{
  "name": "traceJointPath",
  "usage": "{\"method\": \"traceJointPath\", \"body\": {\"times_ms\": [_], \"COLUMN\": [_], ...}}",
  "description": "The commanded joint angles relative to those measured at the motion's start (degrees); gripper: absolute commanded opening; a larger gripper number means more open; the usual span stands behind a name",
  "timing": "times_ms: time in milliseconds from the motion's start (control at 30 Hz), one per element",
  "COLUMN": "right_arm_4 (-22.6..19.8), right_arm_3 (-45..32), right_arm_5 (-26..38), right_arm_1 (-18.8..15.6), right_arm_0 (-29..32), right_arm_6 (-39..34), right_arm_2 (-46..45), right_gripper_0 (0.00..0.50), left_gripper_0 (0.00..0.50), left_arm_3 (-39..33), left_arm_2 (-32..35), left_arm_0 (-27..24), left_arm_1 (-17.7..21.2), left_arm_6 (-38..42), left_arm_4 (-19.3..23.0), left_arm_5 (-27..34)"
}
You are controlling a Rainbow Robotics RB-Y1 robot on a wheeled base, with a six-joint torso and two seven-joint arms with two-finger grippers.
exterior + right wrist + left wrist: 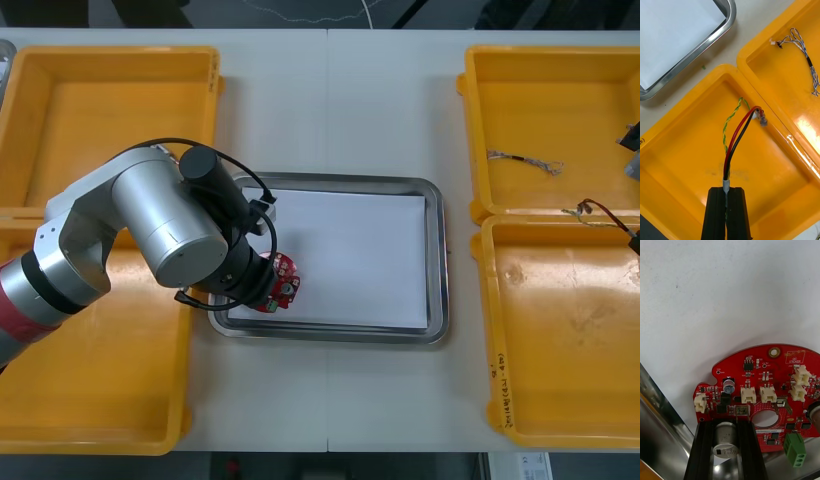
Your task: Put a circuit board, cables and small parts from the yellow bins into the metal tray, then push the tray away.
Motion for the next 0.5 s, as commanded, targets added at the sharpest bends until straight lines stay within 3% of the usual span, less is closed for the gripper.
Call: {"method": "traceJointPath", "body": {"times_ms": [33, 67, 100, 500], "right_arm_4": [-0.9, -0.9, -0.9, -2.7], "right_arm_3": [-0.2, -0.3, -0.3, -0.3], "right_arm_5": [0.2, 0.2, 0.2, 0.2], "right_arm_1": [-2.4, -2.4, -2.4, -3.5], "right_arm_0": [-2.0, -2.0, -2.0, -4.1], "right_arm_6": [2.7, 2.8, 2.8, 3.3], "right_arm_2": [0.7, 0.7, 0.7, 2.7], "right_gripper_0": [0.000, 0.000, 0.000, 0.000], "left_gripper_0": [0.416, 0.474, 0.495, 0.500], "left_arm_3": [-0.5, -0.5, -0.5, -2.0], "left_arm_2": [-0.6, -0.7, -0.6, 0.4], "left_arm_0": [-2.2, -2.2, -2.2, -3.1], "left_arm_1": [-0.9, -0.9, -0.9, -0.7], "left_arm_6": [4.7, 4.7, 4.7, 5.5], "left_arm_4": [-0.1, 0.1, 0.1, 0.9], "left_arm_5": [-0.4, -0.2, -0.2, 1.8]}}
